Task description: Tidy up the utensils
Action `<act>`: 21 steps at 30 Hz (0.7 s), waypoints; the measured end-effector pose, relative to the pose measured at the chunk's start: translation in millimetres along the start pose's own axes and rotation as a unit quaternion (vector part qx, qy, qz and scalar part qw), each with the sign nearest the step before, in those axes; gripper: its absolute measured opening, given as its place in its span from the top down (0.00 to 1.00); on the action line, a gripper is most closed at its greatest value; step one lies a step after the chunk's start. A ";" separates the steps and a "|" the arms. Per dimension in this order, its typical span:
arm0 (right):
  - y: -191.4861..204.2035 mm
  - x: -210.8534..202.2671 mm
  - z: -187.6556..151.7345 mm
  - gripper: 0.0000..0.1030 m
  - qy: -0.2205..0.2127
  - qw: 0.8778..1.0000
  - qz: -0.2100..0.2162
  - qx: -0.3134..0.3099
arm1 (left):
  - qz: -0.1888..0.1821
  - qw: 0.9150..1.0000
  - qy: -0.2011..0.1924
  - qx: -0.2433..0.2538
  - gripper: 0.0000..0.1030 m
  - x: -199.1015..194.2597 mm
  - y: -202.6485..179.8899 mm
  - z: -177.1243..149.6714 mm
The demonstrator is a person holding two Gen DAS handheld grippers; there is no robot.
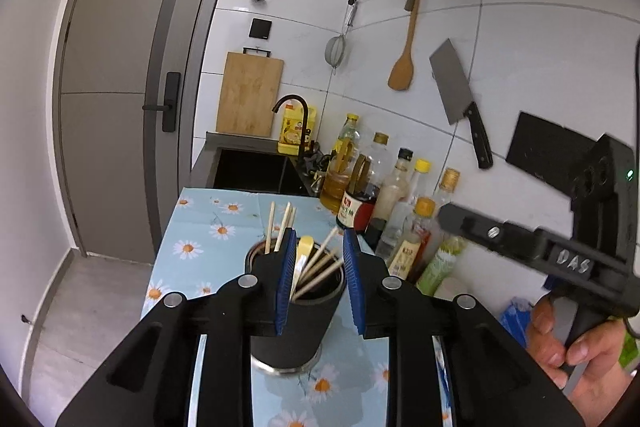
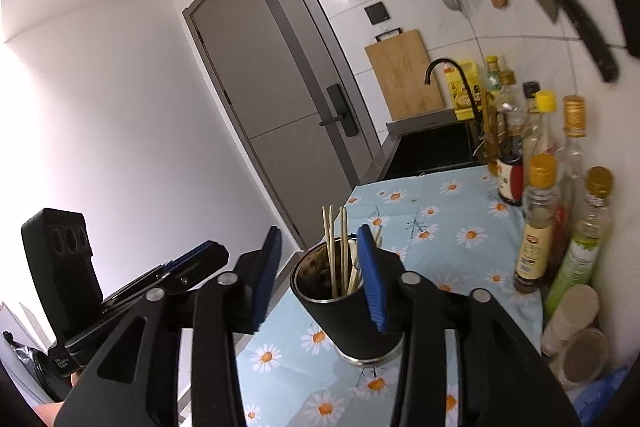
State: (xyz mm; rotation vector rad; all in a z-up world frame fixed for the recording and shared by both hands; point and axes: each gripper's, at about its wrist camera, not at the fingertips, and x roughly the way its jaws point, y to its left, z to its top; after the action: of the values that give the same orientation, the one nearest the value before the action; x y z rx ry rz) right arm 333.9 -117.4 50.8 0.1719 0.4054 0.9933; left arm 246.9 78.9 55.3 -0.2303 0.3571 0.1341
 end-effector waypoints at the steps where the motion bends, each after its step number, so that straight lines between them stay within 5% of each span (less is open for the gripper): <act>1: 1.8 -7.2 -1.8 0.52 0.000 1.000 -0.005 -0.005 | 0.001 1.000 0.002 0.000 0.70 -3.6 -1.5 -2.0; 2: 3.1 -12.2 -2.8 0.50 -0.001 1.000 -0.009 -0.009 | 0.002 1.000 0.006 -0.003 0.60 -8.2 -3.0 -4.6; 7: 14.5 -40.5 -15.7 0.33 0.003 0.999 -0.034 -0.036 | 0.002 1.000 0.022 -0.002 0.58 -24.5 -10.2 -18.7; 13: 24.6 -60.7 -37.4 0.06 0.022 0.998 -0.045 -0.049 | 0.020 0.999 0.033 -0.002 0.30 -46.6 -14.1 -42.1; 17: 27.8 -65.3 -49.6 0.05 0.039 0.997 -0.045 -0.051 | 0.027 0.999 0.042 0.004 0.10 -58.7 -17.3 -57.6; 21: 25.4 -71.5 -68.0 0.05 0.054 0.995 -0.060 -0.050 | 0.038 0.998 0.054 -0.006 0.07 -70.1 -16.5 -76.1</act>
State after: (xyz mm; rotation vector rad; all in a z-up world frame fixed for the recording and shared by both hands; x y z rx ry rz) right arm 252.1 -166.7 15.0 0.0024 0.4583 0.9037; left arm 159.4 38.0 14.5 -0.2373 0.4733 0.2000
